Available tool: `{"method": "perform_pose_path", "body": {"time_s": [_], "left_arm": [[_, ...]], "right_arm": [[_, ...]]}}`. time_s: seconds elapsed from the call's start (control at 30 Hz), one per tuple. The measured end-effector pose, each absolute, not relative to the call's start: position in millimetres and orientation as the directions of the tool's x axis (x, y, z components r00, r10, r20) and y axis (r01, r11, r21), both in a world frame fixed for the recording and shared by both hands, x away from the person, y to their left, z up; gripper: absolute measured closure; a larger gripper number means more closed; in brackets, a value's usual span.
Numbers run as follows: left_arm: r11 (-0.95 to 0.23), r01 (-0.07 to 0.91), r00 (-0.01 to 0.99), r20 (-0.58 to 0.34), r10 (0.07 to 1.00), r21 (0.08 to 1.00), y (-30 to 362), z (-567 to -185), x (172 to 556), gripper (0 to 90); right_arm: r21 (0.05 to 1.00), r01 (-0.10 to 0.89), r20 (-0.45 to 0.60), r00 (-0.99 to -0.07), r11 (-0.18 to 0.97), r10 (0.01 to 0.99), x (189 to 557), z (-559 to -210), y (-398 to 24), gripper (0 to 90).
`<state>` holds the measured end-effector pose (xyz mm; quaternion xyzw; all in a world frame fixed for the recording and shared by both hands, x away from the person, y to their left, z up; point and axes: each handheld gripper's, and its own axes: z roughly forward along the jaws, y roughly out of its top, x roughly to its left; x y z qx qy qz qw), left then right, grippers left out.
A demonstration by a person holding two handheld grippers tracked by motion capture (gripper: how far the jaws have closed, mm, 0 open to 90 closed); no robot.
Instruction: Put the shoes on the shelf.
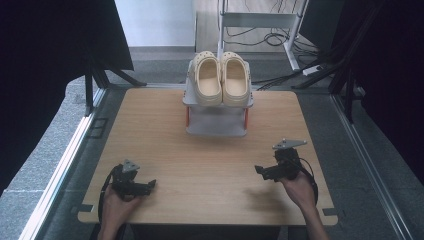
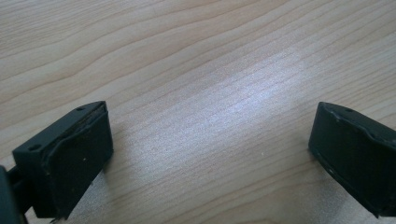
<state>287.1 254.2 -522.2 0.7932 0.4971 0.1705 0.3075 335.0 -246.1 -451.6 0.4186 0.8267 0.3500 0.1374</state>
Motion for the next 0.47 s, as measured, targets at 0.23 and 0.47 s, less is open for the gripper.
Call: {"method": "perform_pose_path", "body": {"time_s": [0.23,0.47], "left_arm": [[-0.317,0.684,0.447,-0.034,0.894,0.658,254,-522,287,0.0],[-0.316,0.684,0.447,-0.035,0.894,0.657,254,-522,287,0.0]], "right_arm": [[0.676,0.613,0.045,-0.589,0.409,0.807,324,-494,-244,0.0],[0.692,0.592,0.008,-0.579,0.414,0.815,317,-519,-243,0.0]]}}
